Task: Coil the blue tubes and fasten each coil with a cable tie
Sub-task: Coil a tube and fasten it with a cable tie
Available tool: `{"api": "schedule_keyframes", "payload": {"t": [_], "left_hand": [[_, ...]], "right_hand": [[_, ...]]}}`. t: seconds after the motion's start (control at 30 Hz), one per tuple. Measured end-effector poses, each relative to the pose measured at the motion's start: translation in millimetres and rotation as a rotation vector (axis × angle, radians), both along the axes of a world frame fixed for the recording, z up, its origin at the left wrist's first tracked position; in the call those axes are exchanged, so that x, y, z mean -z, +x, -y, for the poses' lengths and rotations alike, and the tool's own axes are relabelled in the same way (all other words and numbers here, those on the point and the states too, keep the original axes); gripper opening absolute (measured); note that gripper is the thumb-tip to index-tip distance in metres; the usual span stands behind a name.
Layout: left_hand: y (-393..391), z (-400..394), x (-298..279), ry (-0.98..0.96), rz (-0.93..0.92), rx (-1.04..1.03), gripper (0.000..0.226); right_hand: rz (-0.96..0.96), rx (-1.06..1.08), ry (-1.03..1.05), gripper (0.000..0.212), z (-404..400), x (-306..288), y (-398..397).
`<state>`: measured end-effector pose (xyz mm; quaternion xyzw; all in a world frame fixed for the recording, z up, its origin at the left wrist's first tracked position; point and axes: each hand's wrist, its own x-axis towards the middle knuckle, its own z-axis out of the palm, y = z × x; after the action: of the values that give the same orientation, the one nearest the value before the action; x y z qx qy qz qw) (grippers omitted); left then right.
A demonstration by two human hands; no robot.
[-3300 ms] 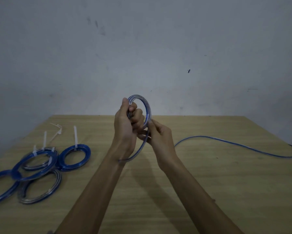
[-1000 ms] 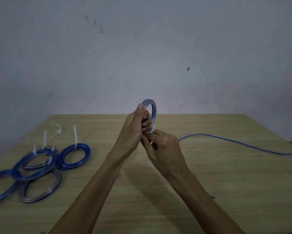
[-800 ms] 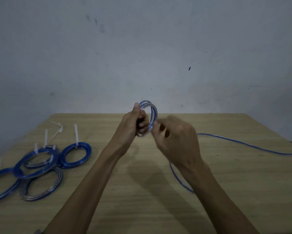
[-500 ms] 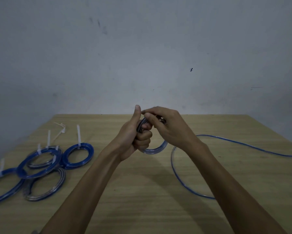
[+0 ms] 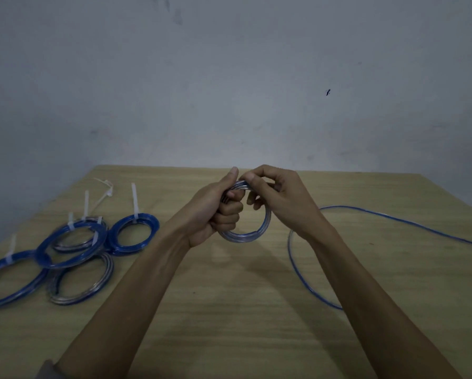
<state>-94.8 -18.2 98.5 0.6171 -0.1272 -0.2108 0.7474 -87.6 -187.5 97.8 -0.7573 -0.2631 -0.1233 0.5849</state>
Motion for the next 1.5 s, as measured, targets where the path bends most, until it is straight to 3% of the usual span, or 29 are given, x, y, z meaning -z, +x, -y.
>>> {"api": "schedule_keyframes", "payload": {"t": [0.3, 0.43, 0.6, 0.73, 0.83, 1.1, 1.27, 1.33, 1.5], "left_hand": [[26.7, -67.4, 0.4, 0.214, -0.017, -0.046, 0.052], [34.0, -97.3, 3.4, 0.357, 0.232, -0.203, 0.051], [56.5, -131.2, 7.0, 0.367, 0.566, -0.467, 0.039], [75.3, -158.6, -1.0, 0.433, 0.666, -0.565, 0.039], [87.8, -183.4, -11.1, 0.629, 0.737, -0.602, 0.039], [108.1, -250.2, -13.7, 0.718, 0.649, -0.675, 0.043], [116.7, -288.8, -3.4, 0.792, 0.637, -0.806, 0.042], [119.6, -298.7, 2.7, 0.799, 0.618, -0.825, 0.042], [120.3, -318.0, 11.0, 0.718, 0.554, -0.876, 0.045]], "right_hand": [[0.07, -0.077, -0.19, 0.018, -46.5, 12.5, 33.7], [-0.018, -0.125, -0.061, 0.012, -79.4, 14.4, 51.8], [-0.071, -0.077, 0.129, 0.012, -116.1, 8.1, 79.8], [-0.002, -0.078, 0.107, 0.014, -149.3, 3.5, 100.5], [0.005, -0.084, 0.075, 0.016, -174.7, 3.3, 116.4], [-0.162, -0.231, 0.147, 0.018, -245.7, 7.4, 155.8], [-0.301, -0.231, 0.072, 0.043, -292.4, 16.2, 184.0], [-0.242, -0.098, -0.079, 0.044, -309.4, 28.6, 202.7], [0.065, 0.08, -0.931, 0.029, -342.6, 56.9, 232.6]]}}
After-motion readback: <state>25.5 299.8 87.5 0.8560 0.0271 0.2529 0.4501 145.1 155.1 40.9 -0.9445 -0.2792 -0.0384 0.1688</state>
